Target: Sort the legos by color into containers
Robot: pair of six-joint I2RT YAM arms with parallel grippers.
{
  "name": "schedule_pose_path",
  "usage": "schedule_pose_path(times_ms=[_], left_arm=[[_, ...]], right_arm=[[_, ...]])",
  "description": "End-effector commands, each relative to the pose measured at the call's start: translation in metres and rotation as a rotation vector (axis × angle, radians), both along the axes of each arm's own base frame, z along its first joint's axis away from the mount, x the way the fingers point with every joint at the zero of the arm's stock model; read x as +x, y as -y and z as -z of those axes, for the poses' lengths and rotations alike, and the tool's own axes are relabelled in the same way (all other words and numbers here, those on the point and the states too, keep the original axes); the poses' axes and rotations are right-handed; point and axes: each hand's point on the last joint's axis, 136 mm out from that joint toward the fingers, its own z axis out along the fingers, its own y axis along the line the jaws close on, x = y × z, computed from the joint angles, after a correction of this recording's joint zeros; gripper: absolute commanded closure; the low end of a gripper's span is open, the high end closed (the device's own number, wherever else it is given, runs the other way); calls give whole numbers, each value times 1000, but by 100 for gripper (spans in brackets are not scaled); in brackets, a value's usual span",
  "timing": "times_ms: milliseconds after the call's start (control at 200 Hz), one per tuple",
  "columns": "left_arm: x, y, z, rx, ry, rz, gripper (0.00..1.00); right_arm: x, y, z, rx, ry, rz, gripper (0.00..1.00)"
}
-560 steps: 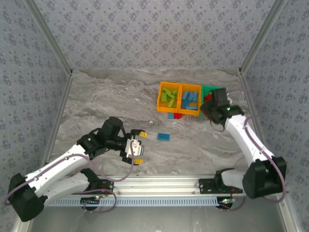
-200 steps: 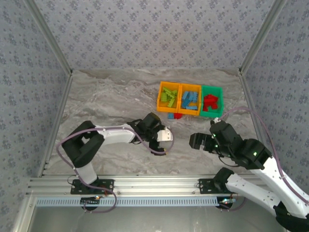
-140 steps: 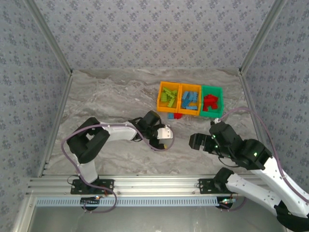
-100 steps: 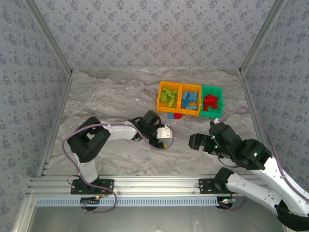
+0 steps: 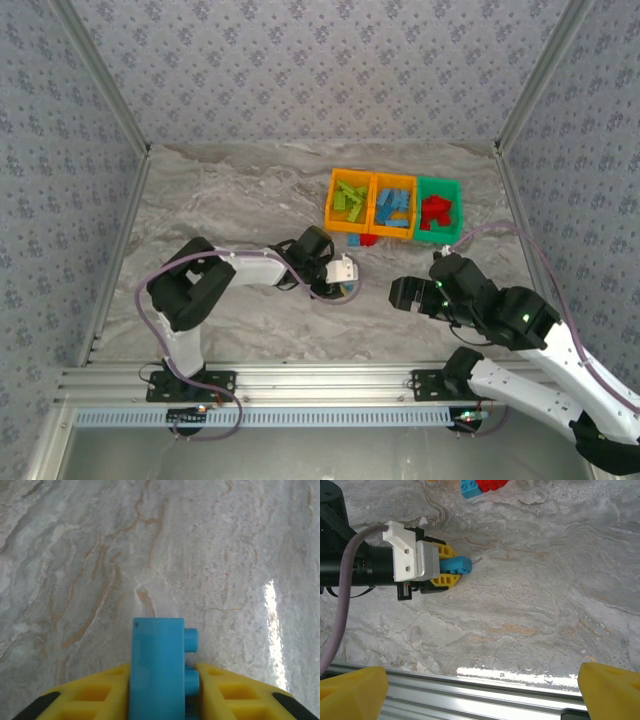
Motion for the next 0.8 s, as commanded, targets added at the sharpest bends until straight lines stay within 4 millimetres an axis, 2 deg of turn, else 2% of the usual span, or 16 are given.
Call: schedule_pose_path(times_ms=[0,110,210,260,335,410,470,535,590,710,720,794], left_arm=[[8,20,-53,-142,47,-11,68],[20,41,-91,-224,108,-54,68],[58,62,-117,-270,198,-157,68],[78,70,-123,-273,243,-204,69],[107,83,-126,-283,301,-256,78],[120,95,-124,-287,319,-244,78],[117,104,-125,-309,281,-188,68],[100,110,-128,-320,168,-110,51],[86,108,-132,-309,96,-76,42],[59,85,-137,-303,86,-66,33],[58,83,-142,-310,95,-64,32],[40,62,-139,-271,87,-53,27]], right_arm=[[-3,2,4,-9,-17,8,0],[2,0,-7,17,26,14,0],[7,4,-17,28,74,35,0],[7,8,-20,25,81,48,0],[4,12,-20,28,79,62,0],[1,16,-20,38,74,75,0],[-2,18,-20,51,72,80,0],[-5,22,-18,62,72,92,0],[-7,25,-16,69,73,101,0],[-9,30,-10,66,72,116,0],[-9,30,-9,64,70,116,0],[-8,29,-6,56,74,113,0]])
